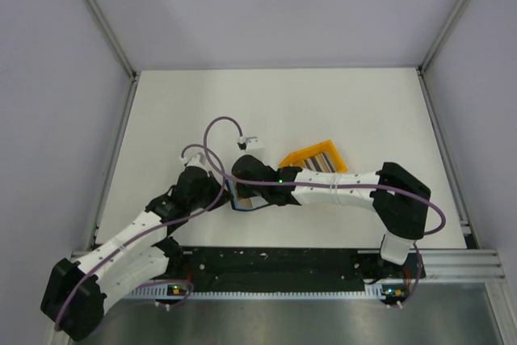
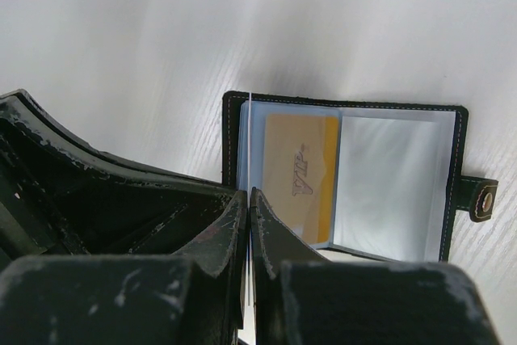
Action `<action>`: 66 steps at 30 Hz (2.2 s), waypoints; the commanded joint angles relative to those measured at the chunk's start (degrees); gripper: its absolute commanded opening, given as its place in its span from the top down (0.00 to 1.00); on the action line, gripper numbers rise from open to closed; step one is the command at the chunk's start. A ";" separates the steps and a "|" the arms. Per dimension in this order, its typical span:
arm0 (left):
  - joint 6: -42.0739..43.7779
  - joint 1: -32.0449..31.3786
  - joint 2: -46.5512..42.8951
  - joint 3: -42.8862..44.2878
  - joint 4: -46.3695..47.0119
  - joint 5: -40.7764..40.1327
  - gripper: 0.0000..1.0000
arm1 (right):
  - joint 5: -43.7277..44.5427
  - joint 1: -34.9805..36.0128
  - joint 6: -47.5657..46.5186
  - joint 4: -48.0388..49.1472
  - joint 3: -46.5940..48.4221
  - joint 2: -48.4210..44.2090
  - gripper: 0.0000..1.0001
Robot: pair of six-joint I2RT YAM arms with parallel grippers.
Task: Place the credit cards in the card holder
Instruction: Turn over the card slot in the card holder.
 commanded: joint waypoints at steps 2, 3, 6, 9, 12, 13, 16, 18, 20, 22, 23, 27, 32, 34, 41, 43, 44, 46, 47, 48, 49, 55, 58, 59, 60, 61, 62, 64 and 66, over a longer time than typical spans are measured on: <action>-0.55 -0.11 -1.01 0.47 2.88 0.59 1.00 | 0.09 0.61 0.34 2.50 2.36 -0.82 1.00; -0.47 -0.11 -1.01 0.47 2.88 0.51 1.00 | -0.08 0.70 0.34 3.11 2.18 -1.25 1.00; -0.55 -0.11 -1.45 0.47 3.05 0.59 1.00 | -0.08 0.70 0.43 3.47 2.00 -1.35 1.00; -0.47 -0.03 -1.36 0.56 3.32 0.59 1.00 | -0.87 0.70 0.52 3.38 2.27 -0.73 1.00; -0.38 -0.11 -1.36 0.56 3.23 0.59 1.00 | -0.43 0.61 0.69 2.76 2.44 -0.12 1.00; -0.46 -0.11 -1.45 0.56 3.14 0.51 1.00 | -0.26 0.70 0.61 2.41 2.53 0.14 1.00; -0.46 -0.11 -1.36 0.47 2.96 0.42 1.00 | 0.44 0.61 0.43 1.27 2.79 0.50 1.00; -0.64 -0.11 -1.36 0.47 2.88 0.24 1.00 | 1.14 0.70 0.26 0.74 2.88 0.41 1.00; -0.73 -0.03 -1.45 0.47 2.88 0.33 1.00 | 1.76 0.70 0.17 -0.31 2.97 0.59 1.00; -0.64 -0.11 -1.36 0.56 2.79 0.33 1.00 | 1.94 0.53 0.08 -0.75 3.14 0.94 1.00; -0.55 -0.11 -1.36 0.65 2.79 0.24 1.00 | 2.03 0.61 0.08 -0.93 3.15 1.11 1.00; -0.46 -0.11 -1.36 0.74 2.52 0.24 1.00 | 2.64 0.61 -0.27 -1.81 3.41 1.29 1.00; -0.38 -0.11 -1.28 0.56 2.26 -0.20 1.00 | 3.43 0.61 -1.15 -2.16 3.50 0.50 1.00; -0.38 -0.11 -1.28 0.65 1.56 -0.55 1.00 | 3.43 0.61 -1.85 -1.98 3.76 -0.03 1.00; -0.82 -0.11 -0.93 -0.14 0.94 -1.43 1.00 | -0.43 0.61 -4.22 -0.84 4.73 -0.47 1.00; -0.90 -0.11 -0.92 -0.23 0.86 -1.52 1.00 | -0.44 0.61 -4.31 -0.58 4.82 -0.47 1.00; -0.90 -0.11 -0.93 -0.23 0.94 -1.52 1.00 | -0.17 0.52 -4.40 -0.75 4.82 -0.47 1.00; -0.90 -0.11 -0.93 -0.14 0.85 -1.43 1.00 | 0.27 0.61 -4.40 -0.93 4.73 -0.29 1.00; -0.90 -0.03 -0.93 -0.14 0.94 -1.34 1.00 | 0.09 0.61 -4.32 -1.02 4.73 -0.12 1.00; -0.82 -0.11 -0.93 -0.05 0.94 -1.34 1.00 | 0.01 0.52 -4.40 -1.10 4.73 0.14 1.00; -0.82 -0.03 -0.93 -0.05 0.86 -1.34 1.00 | -0.26 0.61 -4.40 -1.19 4.90 0.23 1.00; -0.55 -0.11 -0.93 0.21 0.50 -1.43 1.00 | -1.92 0.70 -4.67 -1.37 5.34 0.68 1.00; -0.82 -0.03 -1.01 -0.23 0.77 -1.43 1.00 | -6.22 0.61 -6.33 2.58 4.55 -0.46 1.00; -0.82 -0.03 -0.93 -0.23 0.68 -1.43 1.00 | -6.84 0.70 -6.25 3.37 4.12 -1.08 1.00; -0.90 -0.11 -0.93 -0.23 0.77 -1.34 1.00 | -7.02 0.70 -6.34 4.07 3.76 -1.61 1.00; -0.82 -0.03 -0.93 -0.14 0.68 -1.34 1.00 | -6.77 0.70 -6.42 4.25 3.50 -2.13 1.00; -0.73 -0.03 -0.93 -0.05 0.59 -1.34 1.00 | -5.81 0.61 -6.25 4.17 3.32 -2.57 1.00; -0.64 -0.11 -0.93 -0.05 0.50 -1.51 1.00 | -3.87 0.61 -5.81 3.47 2.88 -2.84 1.00; -0.64 -0.11 -0.93 0.03 0.50 -1.43 1.00 | -2.37 0.61 -5.28 2.50 2.88 -2.67 1.00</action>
